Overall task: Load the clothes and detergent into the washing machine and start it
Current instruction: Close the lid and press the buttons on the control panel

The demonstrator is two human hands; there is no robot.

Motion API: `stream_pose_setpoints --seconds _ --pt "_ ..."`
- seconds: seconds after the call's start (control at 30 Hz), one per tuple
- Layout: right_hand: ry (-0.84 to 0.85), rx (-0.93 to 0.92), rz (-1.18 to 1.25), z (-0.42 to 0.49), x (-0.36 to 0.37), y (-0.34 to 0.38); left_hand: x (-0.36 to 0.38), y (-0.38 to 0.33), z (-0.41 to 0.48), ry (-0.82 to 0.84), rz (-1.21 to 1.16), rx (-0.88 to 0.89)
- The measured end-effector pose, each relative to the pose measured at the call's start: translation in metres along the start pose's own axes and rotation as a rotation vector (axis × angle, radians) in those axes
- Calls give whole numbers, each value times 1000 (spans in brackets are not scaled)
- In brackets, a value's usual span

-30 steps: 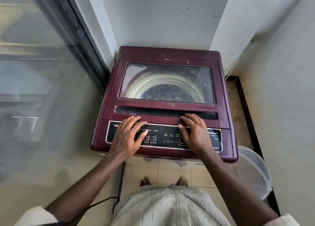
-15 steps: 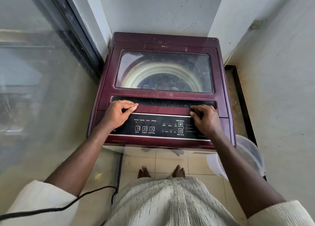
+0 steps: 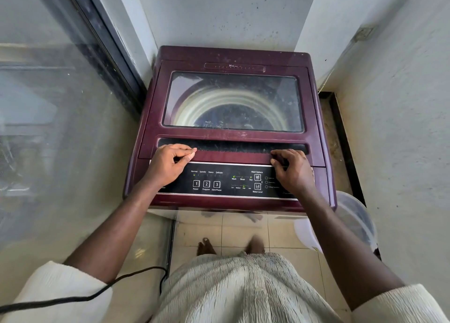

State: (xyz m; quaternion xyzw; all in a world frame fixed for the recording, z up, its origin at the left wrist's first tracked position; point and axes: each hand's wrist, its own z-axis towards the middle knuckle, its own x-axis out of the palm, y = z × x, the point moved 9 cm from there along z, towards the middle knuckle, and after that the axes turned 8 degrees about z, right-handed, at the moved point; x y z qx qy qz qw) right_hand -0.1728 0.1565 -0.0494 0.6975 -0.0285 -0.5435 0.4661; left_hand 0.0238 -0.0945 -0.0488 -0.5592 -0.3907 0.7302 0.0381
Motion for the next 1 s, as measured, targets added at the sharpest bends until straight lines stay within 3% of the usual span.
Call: stream_pose_setpoints --seconds 0.2,0.4,0.7,1.0 --pt "-10 -8 -3 -1 1 1 0 1 -2 -27 33 -5" --pt "-56 -110 -110 -6 11 24 4 -18 -7 -165 229 21" --pt "-16 -53 -196 -3 22 29 9 -23 -1 -176 271 -44" --pt "-3 -69 -280 17 14 40 -6 -48 26 -180 384 17"
